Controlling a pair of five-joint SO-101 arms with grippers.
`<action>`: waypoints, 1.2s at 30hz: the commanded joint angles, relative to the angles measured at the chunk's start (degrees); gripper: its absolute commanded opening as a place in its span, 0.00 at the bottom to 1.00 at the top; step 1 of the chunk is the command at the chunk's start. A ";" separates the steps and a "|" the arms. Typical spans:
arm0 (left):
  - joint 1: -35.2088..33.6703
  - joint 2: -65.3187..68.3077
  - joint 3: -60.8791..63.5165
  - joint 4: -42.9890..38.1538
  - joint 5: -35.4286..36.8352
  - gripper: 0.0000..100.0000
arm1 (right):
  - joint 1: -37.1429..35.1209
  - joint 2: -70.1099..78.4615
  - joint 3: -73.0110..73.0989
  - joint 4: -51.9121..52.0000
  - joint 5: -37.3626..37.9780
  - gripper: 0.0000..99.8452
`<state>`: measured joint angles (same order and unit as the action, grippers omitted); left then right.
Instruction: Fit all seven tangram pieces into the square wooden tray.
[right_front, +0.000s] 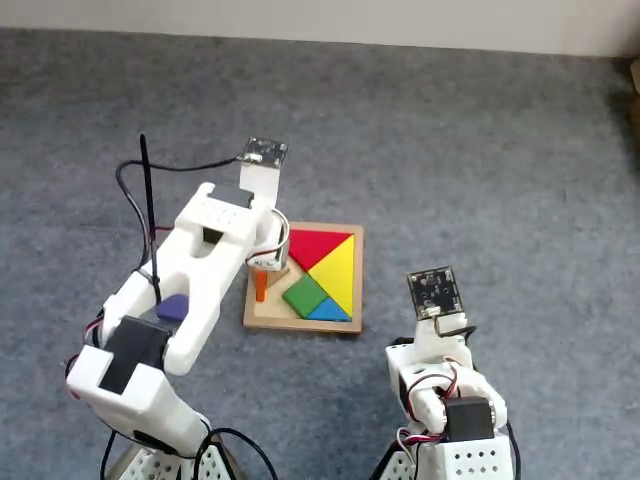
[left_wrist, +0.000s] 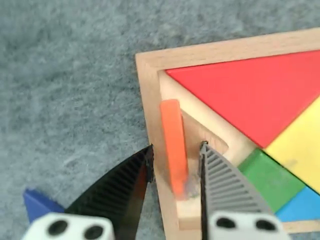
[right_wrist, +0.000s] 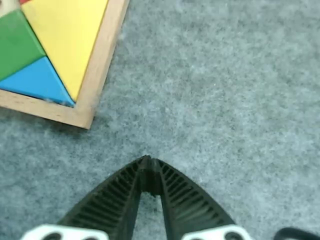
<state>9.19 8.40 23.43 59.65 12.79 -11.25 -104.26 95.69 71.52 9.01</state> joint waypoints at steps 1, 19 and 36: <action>-1.19 -1.19 0.57 -0.88 -0.70 0.15 | 0.84 -1.45 8.57 0.48 -0.18 0.01; -7.69 -1.27 -5.23 5.27 1.41 0.29 | 0.84 -1.45 8.57 0.48 -0.18 0.01; -8.84 -8.75 -1.63 5.36 1.41 0.29 | 0.84 -1.45 8.57 0.48 -0.18 0.01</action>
<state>1.01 3.74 21.93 64.84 13.76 -11.25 -104.26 95.69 71.52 9.01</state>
